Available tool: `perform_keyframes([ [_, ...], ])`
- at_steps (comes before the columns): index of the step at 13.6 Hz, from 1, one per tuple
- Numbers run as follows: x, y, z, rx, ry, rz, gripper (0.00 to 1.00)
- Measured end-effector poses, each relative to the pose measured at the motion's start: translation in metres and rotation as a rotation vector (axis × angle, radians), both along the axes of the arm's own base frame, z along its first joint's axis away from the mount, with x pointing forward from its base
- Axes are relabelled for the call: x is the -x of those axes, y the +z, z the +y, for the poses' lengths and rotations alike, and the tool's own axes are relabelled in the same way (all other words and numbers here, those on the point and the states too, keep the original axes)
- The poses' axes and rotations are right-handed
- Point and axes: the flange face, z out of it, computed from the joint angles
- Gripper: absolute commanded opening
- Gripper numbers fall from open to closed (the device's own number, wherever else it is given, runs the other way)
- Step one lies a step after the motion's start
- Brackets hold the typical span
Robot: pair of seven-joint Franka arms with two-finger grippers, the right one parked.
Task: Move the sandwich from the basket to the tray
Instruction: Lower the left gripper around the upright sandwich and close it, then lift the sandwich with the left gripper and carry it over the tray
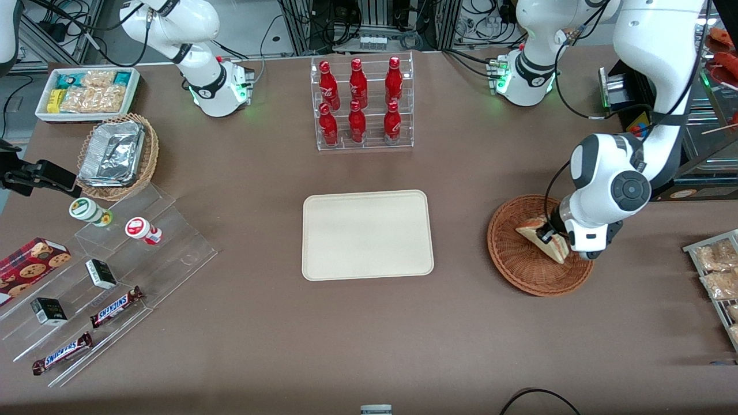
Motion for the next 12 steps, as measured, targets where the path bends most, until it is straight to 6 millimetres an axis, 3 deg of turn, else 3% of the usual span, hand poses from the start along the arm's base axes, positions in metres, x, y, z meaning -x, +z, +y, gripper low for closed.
perform_keyframes([
  [2, -0.006, 0.025, -0.014, -0.031, -0.048, 0.023, 0.0],
  [4, -0.005, 0.044, -0.047, -0.042, -0.137, 0.054, 0.0],
  [8, 0.017, 0.053, -0.13, -0.017, -0.388, 0.093, 0.0],
  [12, 0.041, 0.05, -0.227, 0.033, -0.542, 0.093, 0.0],
])
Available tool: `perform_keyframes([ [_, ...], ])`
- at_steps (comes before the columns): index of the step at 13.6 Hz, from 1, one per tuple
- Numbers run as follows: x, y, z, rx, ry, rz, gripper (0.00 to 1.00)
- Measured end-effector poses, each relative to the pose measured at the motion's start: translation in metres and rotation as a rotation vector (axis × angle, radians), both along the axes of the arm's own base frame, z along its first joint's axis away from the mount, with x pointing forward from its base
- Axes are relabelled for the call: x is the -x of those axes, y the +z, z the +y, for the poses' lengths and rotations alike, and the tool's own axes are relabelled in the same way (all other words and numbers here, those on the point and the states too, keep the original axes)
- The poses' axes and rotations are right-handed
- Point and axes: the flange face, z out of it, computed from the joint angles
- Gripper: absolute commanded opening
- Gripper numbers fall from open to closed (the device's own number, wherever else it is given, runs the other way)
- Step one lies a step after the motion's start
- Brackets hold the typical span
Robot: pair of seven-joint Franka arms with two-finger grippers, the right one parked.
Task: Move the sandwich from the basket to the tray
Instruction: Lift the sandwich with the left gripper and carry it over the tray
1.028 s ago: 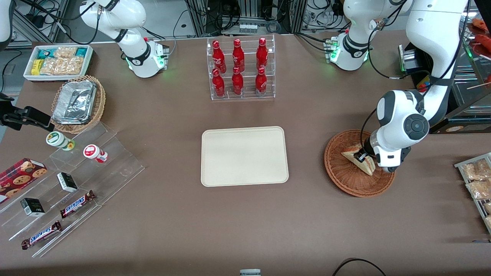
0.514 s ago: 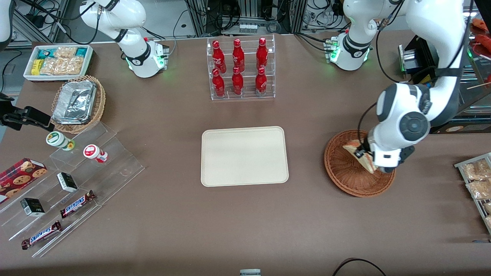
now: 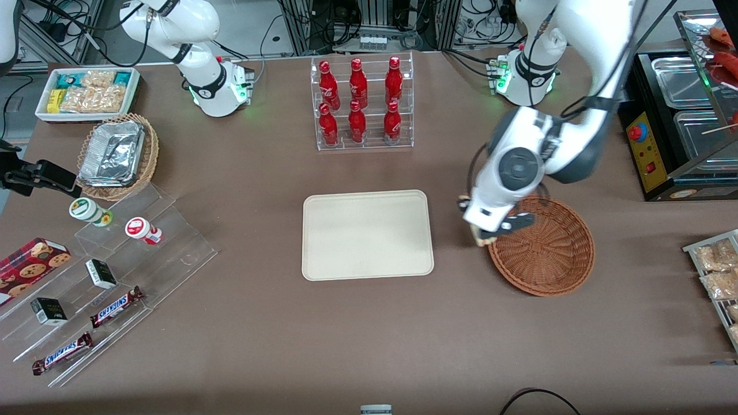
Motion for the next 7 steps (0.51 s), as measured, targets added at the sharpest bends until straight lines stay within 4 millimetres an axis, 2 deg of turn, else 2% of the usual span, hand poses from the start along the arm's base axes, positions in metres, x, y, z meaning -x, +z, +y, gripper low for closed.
perform_keyframes([
  [4, 0.002, -0.032, -0.104, 0.058, -0.117, 0.018, 0.0],
  [7, 0.01, -0.049, -0.162, 0.111, -0.147, 0.034, 0.0],
])
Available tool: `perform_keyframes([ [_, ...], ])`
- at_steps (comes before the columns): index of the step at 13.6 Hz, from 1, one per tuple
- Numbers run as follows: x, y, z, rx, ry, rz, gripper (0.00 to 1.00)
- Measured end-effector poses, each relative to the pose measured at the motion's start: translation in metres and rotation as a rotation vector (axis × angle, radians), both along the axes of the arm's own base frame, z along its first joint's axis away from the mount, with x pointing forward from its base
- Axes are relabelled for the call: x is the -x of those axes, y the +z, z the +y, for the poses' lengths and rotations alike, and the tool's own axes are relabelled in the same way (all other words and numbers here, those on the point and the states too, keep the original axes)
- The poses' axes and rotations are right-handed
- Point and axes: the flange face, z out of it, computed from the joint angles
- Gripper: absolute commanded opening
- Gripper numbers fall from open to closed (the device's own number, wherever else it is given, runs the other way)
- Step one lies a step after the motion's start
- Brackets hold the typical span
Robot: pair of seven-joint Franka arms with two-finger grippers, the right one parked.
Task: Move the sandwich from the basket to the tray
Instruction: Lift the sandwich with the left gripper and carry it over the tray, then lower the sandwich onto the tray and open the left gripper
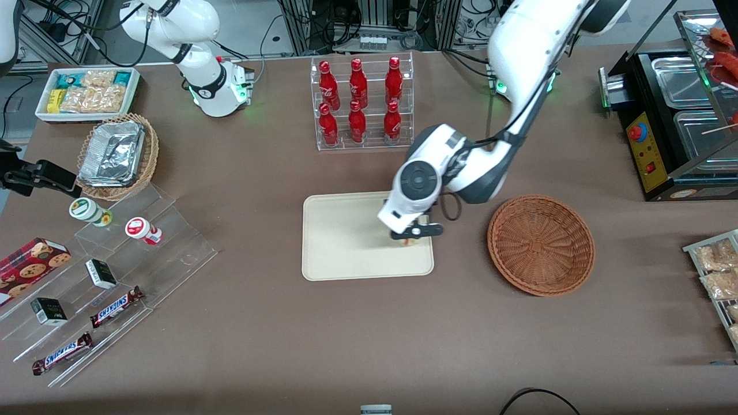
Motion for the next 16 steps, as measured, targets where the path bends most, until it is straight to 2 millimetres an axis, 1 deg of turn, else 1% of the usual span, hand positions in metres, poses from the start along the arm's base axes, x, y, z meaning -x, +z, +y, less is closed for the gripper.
perform_keyframes([
  [3, 0.009, -0.002, -0.048, 0.02, 0.027, -0.022, 0.0],
  [5, 0.016, -0.012, -0.07, 0.021, 0.042, -0.023, 0.0],
  [6, 0.017, -0.017, -0.077, 0.02, 0.049, -0.023, 0.0],
  [8, 0.012, -0.025, -0.083, 0.009, 0.065, -0.038, 0.0],
  [10, 0.005, -0.031, -0.084, -0.002, 0.078, -0.056, 0.0],
  [12, 0.002, -0.036, -0.083, -0.006, 0.084, -0.058, 0.0],
  [14, -0.002, -0.038, -0.083, -0.01, 0.087, -0.078, 0.0],
  [15, -0.003, -0.039, -0.083, -0.012, 0.091, -0.089, 0.45],
  [16, -0.004, -0.041, -0.083, -0.014, 0.096, -0.092, 0.99],
])
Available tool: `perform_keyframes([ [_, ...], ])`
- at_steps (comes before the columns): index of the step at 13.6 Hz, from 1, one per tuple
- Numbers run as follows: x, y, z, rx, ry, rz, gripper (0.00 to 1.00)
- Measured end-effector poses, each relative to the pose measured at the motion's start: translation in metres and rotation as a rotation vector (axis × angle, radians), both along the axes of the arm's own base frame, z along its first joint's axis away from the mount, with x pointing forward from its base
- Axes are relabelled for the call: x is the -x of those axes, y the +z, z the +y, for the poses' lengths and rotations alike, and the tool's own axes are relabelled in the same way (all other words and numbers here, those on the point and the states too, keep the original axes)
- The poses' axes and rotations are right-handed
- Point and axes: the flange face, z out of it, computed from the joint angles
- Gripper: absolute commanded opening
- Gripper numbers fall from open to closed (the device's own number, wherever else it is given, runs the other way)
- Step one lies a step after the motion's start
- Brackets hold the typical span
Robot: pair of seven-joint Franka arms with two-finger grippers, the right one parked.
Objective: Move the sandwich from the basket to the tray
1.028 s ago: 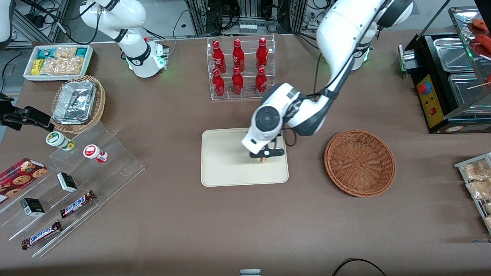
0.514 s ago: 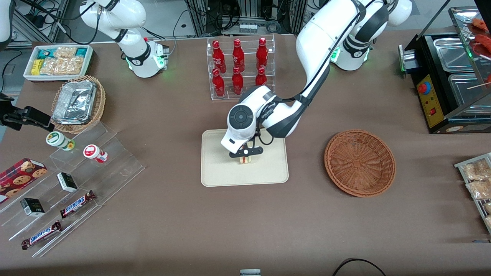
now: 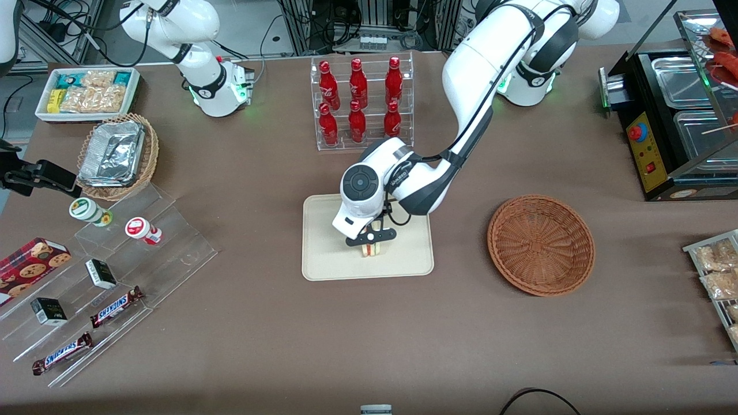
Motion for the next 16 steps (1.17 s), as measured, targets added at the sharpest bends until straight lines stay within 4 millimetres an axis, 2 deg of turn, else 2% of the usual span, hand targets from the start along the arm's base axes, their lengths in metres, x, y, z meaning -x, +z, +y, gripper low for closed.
perform_keyframes([
  [4, -0.001, 0.0, -0.001, 0.004, 0.01, -0.006, 1.0],
  [7, -0.007, 0.013, -0.002, 0.018, 0.017, -0.023, 1.0],
  [9, -0.01, 0.036, -0.002, 0.025, 0.017, -0.036, 1.0],
  [13, -0.002, 0.109, 0.008, -0.01, -0.034, -0.042, 1.0],
  [15, -0.002, 0.142, 0.029, -0.05, -0.044, -0.034, 1.0],
  [16, -0.007, 0.151, 0.047, -0.061, -0.047, -0.033, 1.0],
])
